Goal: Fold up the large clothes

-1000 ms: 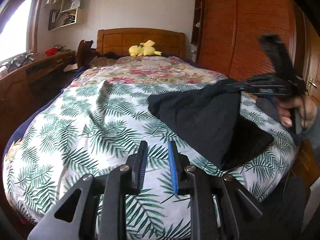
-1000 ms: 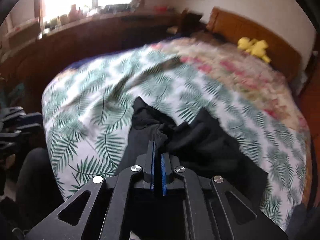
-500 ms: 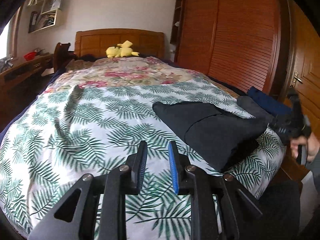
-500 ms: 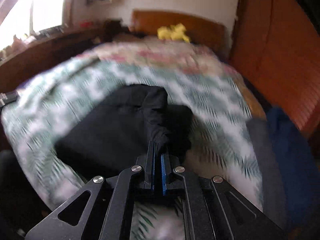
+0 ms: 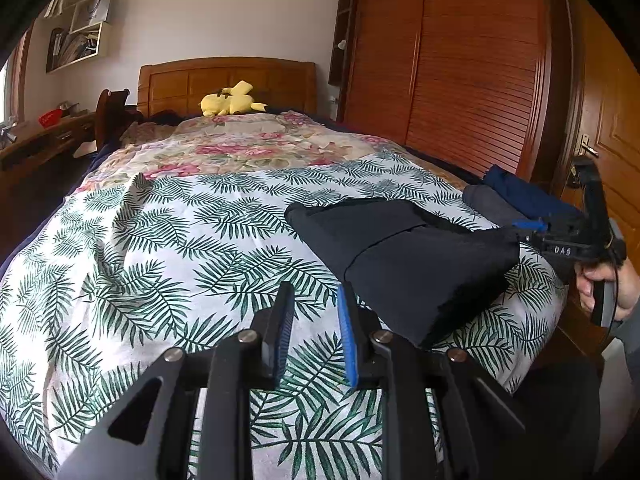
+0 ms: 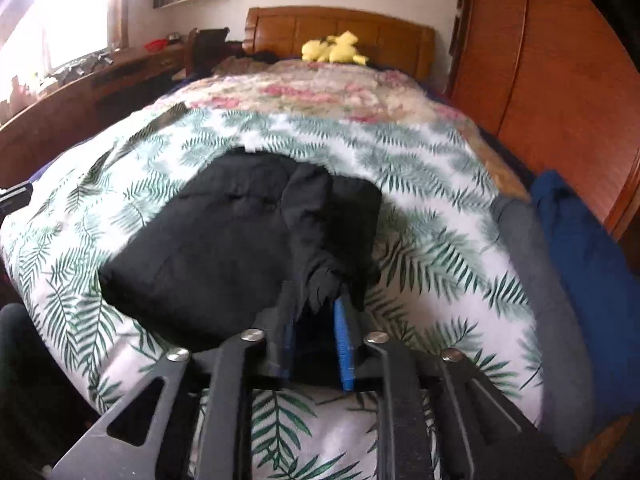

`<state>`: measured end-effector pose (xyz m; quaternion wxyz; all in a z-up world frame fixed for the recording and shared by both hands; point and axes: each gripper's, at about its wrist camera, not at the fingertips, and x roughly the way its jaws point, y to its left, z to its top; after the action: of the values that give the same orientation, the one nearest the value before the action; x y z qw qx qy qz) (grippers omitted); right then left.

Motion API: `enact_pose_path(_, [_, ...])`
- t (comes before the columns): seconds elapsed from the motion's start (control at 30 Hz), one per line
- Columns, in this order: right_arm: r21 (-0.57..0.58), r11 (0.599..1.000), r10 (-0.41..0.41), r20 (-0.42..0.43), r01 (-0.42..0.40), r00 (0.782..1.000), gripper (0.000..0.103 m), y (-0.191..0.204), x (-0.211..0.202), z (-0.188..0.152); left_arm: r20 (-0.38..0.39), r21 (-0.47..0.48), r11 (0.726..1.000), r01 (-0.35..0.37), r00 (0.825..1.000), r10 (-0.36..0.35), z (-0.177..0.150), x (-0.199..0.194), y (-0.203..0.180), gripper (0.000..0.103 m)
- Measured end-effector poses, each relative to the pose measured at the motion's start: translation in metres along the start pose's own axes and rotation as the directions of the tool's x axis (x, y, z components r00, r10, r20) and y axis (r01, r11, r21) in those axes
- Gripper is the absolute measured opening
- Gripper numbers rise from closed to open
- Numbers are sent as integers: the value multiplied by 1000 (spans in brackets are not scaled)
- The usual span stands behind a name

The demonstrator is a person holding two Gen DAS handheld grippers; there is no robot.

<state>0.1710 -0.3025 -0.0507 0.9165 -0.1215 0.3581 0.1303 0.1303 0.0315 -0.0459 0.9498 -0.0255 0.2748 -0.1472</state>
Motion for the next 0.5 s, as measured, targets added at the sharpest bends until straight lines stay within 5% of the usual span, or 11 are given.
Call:
enact_pose_path(0.1, [-10,1000,13,43,-13,999,44,10,-7,13,-4,5,1000,-1,1000,1,-1,2,-1,19])
enact_pose_path(0.23, [-26,997,72,83,-70,994,45,31,-9,30,-11,8,1000,0,1000,0,-1,4,-2,20])
enact_pose_path(0.5, [-97,965,245,10,-243,969,45,86,21,37,-20,17,1000,1,1000,-1,-1,10,-3,20])
